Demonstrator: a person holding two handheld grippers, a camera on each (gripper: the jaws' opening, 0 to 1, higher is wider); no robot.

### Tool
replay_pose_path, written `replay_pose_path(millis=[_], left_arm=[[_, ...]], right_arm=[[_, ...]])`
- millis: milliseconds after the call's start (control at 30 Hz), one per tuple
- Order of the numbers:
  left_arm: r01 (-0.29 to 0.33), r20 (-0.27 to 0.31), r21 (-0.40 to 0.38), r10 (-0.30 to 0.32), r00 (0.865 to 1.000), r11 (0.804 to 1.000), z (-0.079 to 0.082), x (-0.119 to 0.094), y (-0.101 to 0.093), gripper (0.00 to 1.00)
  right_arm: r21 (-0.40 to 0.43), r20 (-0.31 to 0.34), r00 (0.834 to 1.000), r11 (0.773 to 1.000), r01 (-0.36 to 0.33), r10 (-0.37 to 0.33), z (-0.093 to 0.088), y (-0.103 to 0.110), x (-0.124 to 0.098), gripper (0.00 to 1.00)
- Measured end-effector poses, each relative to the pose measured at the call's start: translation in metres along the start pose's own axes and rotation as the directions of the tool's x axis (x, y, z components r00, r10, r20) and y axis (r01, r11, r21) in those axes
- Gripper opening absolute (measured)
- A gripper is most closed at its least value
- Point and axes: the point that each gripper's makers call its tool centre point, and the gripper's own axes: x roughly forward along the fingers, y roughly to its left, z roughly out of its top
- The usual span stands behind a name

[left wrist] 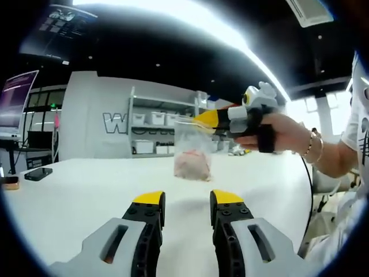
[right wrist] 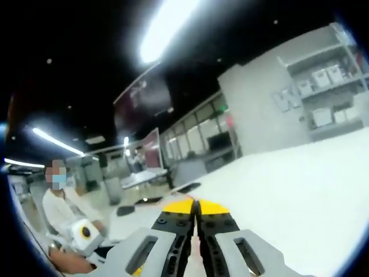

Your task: Open the resealable bag by pulling the two sides of the seal apart until the entire bag opening is separated and visibly accessible.

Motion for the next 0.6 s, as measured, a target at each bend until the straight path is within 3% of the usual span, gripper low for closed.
replay_pose_path(millis=[600], left_arm=[[-0.002,-0.009,0.001,0.002,1.000,1.000,0.000,0.002,-0.004,0.31]], right_arm=[[0.011,-0.022,0.999,0.999,0.038,-0.038,-0.007,-0.021,0.016,0.00]])
